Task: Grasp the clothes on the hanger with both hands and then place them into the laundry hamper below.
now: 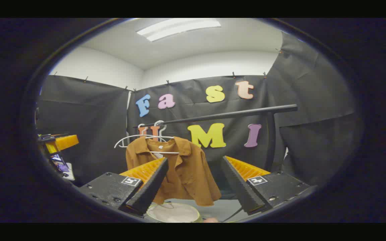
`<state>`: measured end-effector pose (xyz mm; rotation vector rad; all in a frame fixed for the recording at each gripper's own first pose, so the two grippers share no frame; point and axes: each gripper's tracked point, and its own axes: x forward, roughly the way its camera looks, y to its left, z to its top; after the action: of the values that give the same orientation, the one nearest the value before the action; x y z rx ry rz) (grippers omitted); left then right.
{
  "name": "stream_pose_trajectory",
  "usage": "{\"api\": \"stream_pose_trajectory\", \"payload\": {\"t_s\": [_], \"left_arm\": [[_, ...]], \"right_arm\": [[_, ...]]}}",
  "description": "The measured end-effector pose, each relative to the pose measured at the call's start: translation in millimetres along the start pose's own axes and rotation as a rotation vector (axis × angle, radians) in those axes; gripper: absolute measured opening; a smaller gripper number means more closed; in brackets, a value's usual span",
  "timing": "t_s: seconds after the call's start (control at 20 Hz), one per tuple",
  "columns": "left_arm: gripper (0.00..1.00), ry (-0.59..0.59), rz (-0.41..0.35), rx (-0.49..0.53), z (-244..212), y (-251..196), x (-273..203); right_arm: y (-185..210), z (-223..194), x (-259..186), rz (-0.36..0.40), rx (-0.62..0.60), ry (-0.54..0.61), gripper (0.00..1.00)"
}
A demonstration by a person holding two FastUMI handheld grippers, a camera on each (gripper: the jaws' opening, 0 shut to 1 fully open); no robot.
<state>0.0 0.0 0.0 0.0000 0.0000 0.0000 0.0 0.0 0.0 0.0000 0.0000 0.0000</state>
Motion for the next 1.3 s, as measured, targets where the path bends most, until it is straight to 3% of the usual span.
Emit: {"api": "stream_pose_trajectory", "payload": {"t_s": [0.35,0.8,1.15,1.3], "left_arm": [[1.0,-0.026,-0.048,-0.005,3,11,24],[1.0,0.002,-0.077,-0.05,-18,15,54],[0.97,0.058,-0.168,-0.104,-48,-5,82],[1.0,0.092,-0.201,-0.117,-64,-10,97]], "right_arm": [[10,7,29,-0.04,0.009,-0.01,0.99],[32,-28,72,-0.044,0.019,0.07,0.99],[52,-55,101,-0.06,0.051,0.123,0.99],[61,-69,111,-0.075,0.071,0.149,0.99]]}}
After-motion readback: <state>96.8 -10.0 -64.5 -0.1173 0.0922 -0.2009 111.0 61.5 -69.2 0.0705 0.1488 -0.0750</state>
